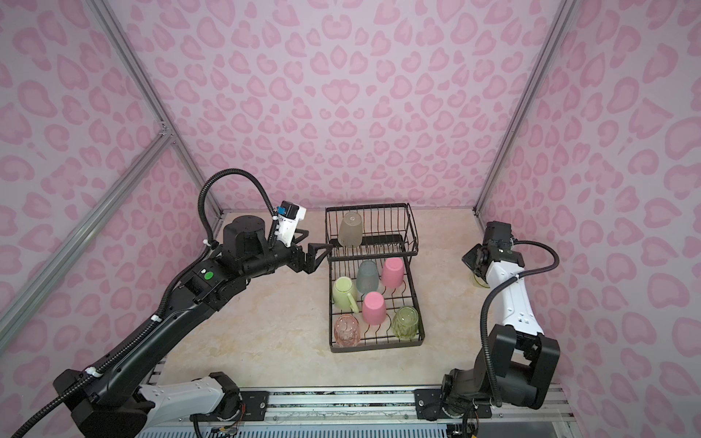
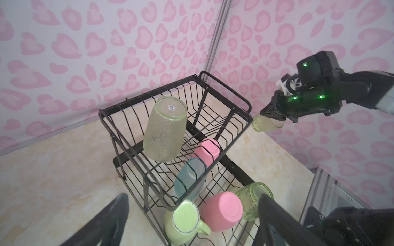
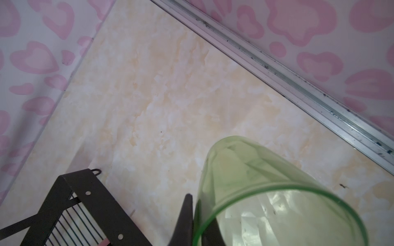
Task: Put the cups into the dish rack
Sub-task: 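Lift the clear green cup and bring it toward the left gripper above the rack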
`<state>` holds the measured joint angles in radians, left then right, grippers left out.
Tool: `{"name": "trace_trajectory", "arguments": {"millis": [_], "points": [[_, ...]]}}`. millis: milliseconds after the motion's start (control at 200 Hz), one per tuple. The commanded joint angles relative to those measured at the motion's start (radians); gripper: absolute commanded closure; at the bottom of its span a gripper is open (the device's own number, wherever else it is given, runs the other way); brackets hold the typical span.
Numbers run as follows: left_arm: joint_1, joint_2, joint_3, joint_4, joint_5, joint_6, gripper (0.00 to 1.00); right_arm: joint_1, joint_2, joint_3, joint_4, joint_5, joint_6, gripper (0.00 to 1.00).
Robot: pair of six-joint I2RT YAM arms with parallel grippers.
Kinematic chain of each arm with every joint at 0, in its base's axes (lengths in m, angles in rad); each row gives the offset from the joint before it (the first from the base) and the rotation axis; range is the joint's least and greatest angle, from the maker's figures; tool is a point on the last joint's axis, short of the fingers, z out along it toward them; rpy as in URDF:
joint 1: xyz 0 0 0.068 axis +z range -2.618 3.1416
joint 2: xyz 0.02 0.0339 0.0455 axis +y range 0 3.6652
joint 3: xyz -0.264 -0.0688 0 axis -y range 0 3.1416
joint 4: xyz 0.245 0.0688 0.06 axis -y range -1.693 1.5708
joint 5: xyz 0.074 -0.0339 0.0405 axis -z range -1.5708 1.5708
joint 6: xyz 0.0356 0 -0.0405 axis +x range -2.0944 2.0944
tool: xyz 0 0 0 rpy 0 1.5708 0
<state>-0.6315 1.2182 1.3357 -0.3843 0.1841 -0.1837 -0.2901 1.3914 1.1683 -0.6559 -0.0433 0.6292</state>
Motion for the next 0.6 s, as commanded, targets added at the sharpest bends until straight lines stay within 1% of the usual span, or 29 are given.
{"name": "trace_trajectory", "arguments": {"millis": [0,170,265,450,595], "points": [[0.015,0.012,0.043,-0.017,0.000,-0.048,0.04,0.011,-0.043,0.018,0.020,0.022,0.017,1.00],[0.032,0.039,0.101,-0.025,0.000,-0.070,0.04,0.065,-0.136,0.063,0.047,0.073,0.023,1.00],[0.039,0.063,0.147,-0.032,-0.017,-0.088,0.04,0.093,-0.188,0.079,0.088,0.077,0.023,1.00],[0.046,0.134,0.273,-0.050,-0.036,-0.141,0.04,0.156,-0.280,0.084,0.216,0.066,0.012,1.00],[0.052,0.197,0.380,-0.059,-0.052,-0.220,0.04,0.211,-0.348,0.069,0.340,0.042,-0.005,1.00]]}}
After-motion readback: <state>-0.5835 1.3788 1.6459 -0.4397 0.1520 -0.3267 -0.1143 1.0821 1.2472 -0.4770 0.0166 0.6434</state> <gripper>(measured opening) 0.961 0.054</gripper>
